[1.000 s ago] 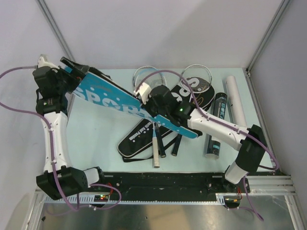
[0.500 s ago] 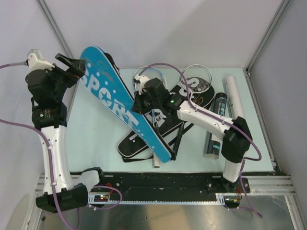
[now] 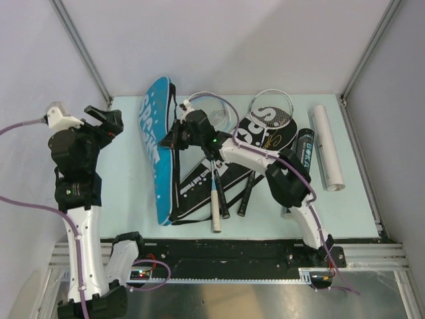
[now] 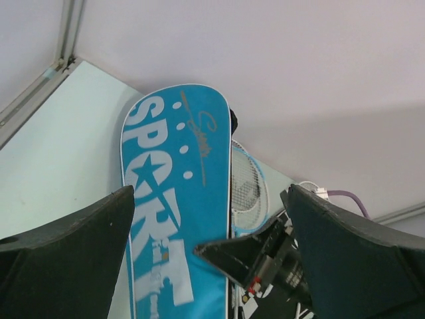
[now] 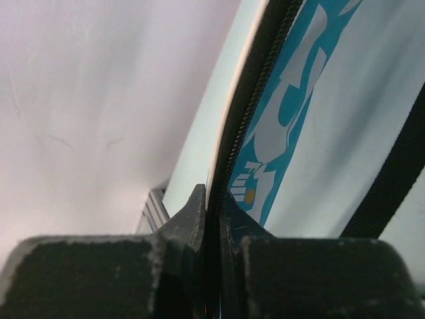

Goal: Pack up the badminton gear
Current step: Adjust the racket bag at the center of the board.

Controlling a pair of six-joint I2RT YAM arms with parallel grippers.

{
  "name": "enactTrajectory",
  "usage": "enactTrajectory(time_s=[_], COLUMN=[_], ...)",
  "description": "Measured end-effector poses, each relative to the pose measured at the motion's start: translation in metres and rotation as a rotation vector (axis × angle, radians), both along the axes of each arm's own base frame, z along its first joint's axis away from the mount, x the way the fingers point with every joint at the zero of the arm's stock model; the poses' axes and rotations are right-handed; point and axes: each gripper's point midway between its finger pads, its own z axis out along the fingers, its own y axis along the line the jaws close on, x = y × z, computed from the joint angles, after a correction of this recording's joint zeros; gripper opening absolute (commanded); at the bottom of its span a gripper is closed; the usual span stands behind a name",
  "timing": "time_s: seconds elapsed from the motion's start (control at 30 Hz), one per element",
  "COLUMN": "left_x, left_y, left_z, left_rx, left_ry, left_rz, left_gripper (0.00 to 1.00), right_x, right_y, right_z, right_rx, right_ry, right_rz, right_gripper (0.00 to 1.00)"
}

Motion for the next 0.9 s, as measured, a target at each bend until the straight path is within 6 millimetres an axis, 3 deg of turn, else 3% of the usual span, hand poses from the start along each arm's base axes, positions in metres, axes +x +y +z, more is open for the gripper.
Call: enactTrajectory(time_s=[0.27, 0.57, 0.9], left_x=[-0.018, -0.015, -0.006], left_y=[0.015, 0.017, 0.018], left_z=[-0.013, -0.031, -0.041], left_rx=[0.007, 0.001, -0.004], left_ry=[-0.012, 0.027, 0.063], left_rz=[0.106, 0.113, 0.112], left_gripper=[1.00, 1.00, 1.00], right_x=[0.017, 0.024, 0.047], right_y=[0.042, 0.082, 0.091], right_z=[-0.034, -0.057, -0.093], right_rx=[0.108, 0.154, 0.179], right_ry=[0.084, 0.055, 0.134], right_rz=[-0.066, -0.169, -0.252], right_gripper=[0.01, 0.00, 0.00])
